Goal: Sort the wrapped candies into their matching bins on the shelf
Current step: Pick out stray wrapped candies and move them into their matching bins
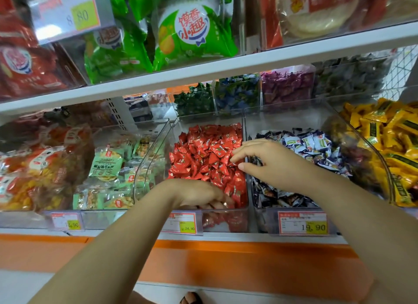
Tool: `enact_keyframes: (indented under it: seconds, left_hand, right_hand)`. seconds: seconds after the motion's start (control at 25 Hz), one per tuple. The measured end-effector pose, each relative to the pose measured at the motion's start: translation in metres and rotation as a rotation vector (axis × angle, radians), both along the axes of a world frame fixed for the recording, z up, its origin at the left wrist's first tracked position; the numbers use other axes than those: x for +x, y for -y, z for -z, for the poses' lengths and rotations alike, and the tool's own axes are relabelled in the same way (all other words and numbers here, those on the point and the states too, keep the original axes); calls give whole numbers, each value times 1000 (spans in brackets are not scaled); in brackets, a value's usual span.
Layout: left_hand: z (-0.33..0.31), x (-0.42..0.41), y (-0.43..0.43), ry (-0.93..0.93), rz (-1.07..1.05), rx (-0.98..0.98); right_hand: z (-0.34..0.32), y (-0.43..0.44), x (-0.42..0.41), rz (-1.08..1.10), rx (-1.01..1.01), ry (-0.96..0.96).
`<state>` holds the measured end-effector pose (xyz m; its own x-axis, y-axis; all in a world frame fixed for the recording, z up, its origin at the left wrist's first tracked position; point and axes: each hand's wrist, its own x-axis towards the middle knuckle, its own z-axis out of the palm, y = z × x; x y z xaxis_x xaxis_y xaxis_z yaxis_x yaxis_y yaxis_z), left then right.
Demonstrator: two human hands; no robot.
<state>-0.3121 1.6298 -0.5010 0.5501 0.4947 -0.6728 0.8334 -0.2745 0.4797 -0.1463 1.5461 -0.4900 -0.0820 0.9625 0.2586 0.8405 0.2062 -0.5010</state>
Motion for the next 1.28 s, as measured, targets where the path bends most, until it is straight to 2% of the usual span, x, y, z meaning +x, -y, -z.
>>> enact_keyframes:
  seconds: [0.32,0.52,0.68,0.76,0.8,0.88,0.96,1.0,1.16,1.28]
  left_hand:
    - [-5,-9,-17,70,-89,123]
    - [-11,-13,-26,148,-176,131]
    - [-23,-20,-24,161,-144,113]
    - [-36,-22,-24,296,-166,66]
    - [-41,-21,-25,390,-167,106]
    - [-40,-12,-34,459,-64,428]
    - [-25,5,-42,385,108,719]
    - [-14,14,-44,321,166,744]
    - [3,35,-39,-10,355,672]
    - [0,23,-38,-56,449,608]
  right_hand:
    - [-1,2,2,-17,-22,-26]
    - [-1,0,2,-16,-28,-27]
    - [-1,1,2,-9,-38,-34]
    - [-1,1,4,20,-24,-53]
    - [-1,0,6,46,-10,-56]
    - [1,-4,10,92,-2,-74]
    - [1,-7,12,106,-10,-127]
    - [2,-7,12,108,-11,-141]
    - [4,-8,12,111,-26,-159]
    - [4,-8,12,100,-42,-161]
